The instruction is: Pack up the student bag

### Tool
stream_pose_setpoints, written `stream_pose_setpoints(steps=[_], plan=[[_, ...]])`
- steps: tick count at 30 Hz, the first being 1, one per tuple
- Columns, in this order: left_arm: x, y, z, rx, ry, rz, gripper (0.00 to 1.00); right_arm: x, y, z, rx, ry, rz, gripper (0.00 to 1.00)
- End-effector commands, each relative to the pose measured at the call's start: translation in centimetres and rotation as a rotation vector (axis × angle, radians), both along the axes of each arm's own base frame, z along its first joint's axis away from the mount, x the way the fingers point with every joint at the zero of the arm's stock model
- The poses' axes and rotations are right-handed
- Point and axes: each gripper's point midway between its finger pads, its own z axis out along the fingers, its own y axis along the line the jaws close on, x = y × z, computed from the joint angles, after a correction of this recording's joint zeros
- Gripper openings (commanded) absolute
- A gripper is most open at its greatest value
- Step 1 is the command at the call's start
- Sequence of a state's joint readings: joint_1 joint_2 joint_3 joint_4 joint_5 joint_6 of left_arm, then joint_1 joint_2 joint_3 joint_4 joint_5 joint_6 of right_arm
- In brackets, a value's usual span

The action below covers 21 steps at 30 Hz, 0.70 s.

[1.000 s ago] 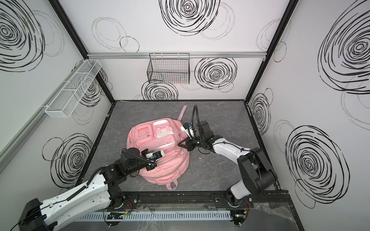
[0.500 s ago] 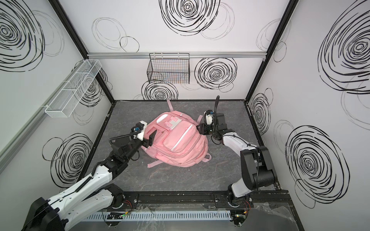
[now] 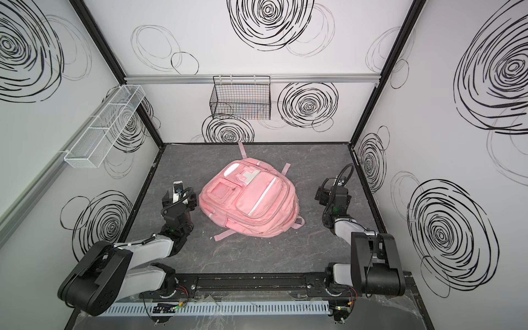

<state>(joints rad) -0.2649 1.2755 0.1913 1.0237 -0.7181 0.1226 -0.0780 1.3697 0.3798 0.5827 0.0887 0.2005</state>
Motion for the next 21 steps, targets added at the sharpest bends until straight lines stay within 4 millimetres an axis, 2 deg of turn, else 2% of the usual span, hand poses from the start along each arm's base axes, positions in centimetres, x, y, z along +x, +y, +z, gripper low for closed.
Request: stream_pose_setpoints(steps=[1, 5, 9, 10, 12, 13, 14, 17, 19, 21], plan=[[0.4, 0.1, 2.0, -0.062, -0.126, -0.030, 0.84, 1.2, -0.8, 2.8, -0.062, -0.137, -0.026, 1.00], [1.2, -1.8, 2.8, -0.169, -0.223, -0.250, 0.84, 0.7, 0.9, 4.8, -0.091, -0.281, 0.078, 1.00], [2.0, -3.3, 1.4, -0.143, -0.196, -0.337, 0.89, -0.9, 2.4, 3.9, -0.113, -0.350, 0.171, 1.00], [1.8, -3.5, 1.2, -0.131, -0.210, -0.348, 0.91, -1.4, 2.8, 4.6, -0.142, -0.396, 0.198, 1.00], [1.6, -3.1, 1.1, -0.137, -0.214, -0.311, 1.00, -1.1, 2.2, 4.8, -0.130, -0.403, 0.158, 1.00], [1.9, -2.9, 0.9, -0.143, -0.193, -0.297, 0.96, -0.4, 1.2, 4.5, -0.097, -0.369, 0.091, 1.00], [2.2, -2.8, 0.7, -0.148, -0.184, -0.295, 0.96, 0.3, 0.9, 3.3, -0.080, -0.284, 0.073, 1.00], [2.8, -1.7, 0.4, -0.182, -0.175, -0.256, 0.96, -0.4, 1.1, 4.0, -0.135, -0.339, 0.061, 1.00], [2.7, -1.6, 0.6, -0.178, -0.186, -0.253, 0.96, 0.2, 0.9, 3.7, -0.107, -0.300, 0.044, 1.00], [2.4, -1.9, 0.7, -0.168, -0.193, -0.251, 0.96, -0.3, 1.0, 3.8, -0.122, -0.320, 0.046, 1.00]])
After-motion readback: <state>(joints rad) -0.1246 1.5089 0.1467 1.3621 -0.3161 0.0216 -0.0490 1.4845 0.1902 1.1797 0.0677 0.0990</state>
